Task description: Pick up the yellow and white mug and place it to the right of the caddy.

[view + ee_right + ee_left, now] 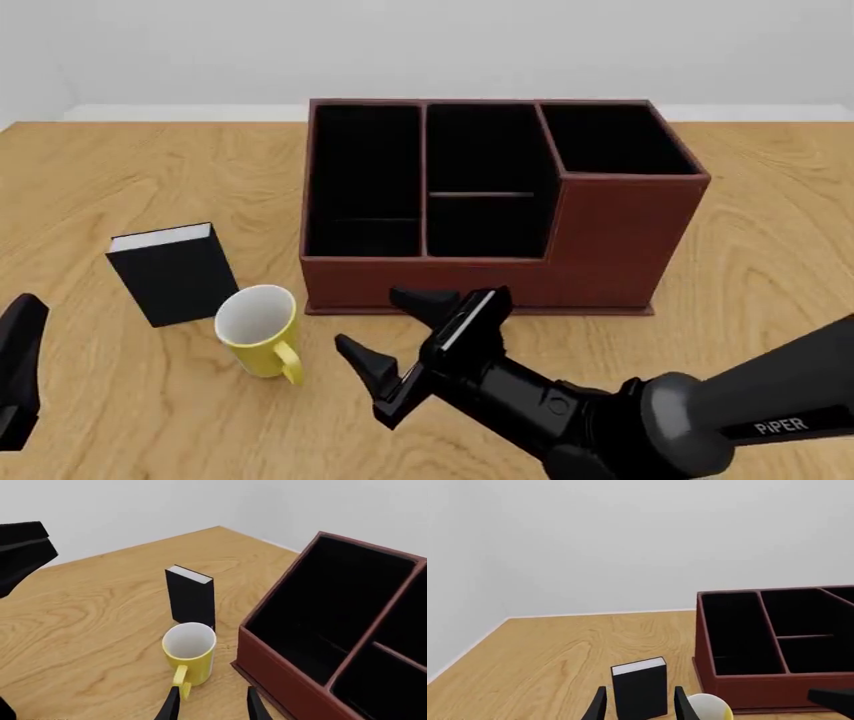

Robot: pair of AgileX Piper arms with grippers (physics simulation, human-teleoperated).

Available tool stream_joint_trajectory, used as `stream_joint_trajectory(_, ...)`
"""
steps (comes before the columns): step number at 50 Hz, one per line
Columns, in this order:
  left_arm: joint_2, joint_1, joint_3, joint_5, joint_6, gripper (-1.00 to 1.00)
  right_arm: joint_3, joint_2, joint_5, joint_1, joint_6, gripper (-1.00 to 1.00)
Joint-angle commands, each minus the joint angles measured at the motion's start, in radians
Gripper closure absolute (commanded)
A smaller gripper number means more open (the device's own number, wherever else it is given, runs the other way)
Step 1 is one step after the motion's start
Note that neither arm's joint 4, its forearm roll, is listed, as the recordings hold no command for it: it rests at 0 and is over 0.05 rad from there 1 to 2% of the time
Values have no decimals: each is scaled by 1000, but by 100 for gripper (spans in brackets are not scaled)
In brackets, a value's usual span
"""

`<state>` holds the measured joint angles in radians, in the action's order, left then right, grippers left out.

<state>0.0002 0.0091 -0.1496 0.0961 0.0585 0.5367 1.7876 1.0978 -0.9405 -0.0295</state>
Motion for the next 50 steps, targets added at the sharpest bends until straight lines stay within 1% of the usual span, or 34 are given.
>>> stream_joint_trajectory(1,0,6,2,-1,4,-100,36,40,-4,-22,0,-100)
stream_joint_trajectory(7,0,5,4,-4,3,-100,49,43,-14,-32,1,-100)
stream_joint_trajectory(13,0,5,3,-2,4,-100,72,82,-9,-39,-1,-100)
stream_joint_trajectory(26,0,10,14,-10,3,-100,133,111,-50,-51,-1,-100)
stream_joint_trajectory(34,1,16,38,-27,-5,-100,181,152,-67,-63,-8,-100)
stream_joint_trajectory(50,3,27,67,-48,-5,-100,231,205,-83,-68,-16,-100)
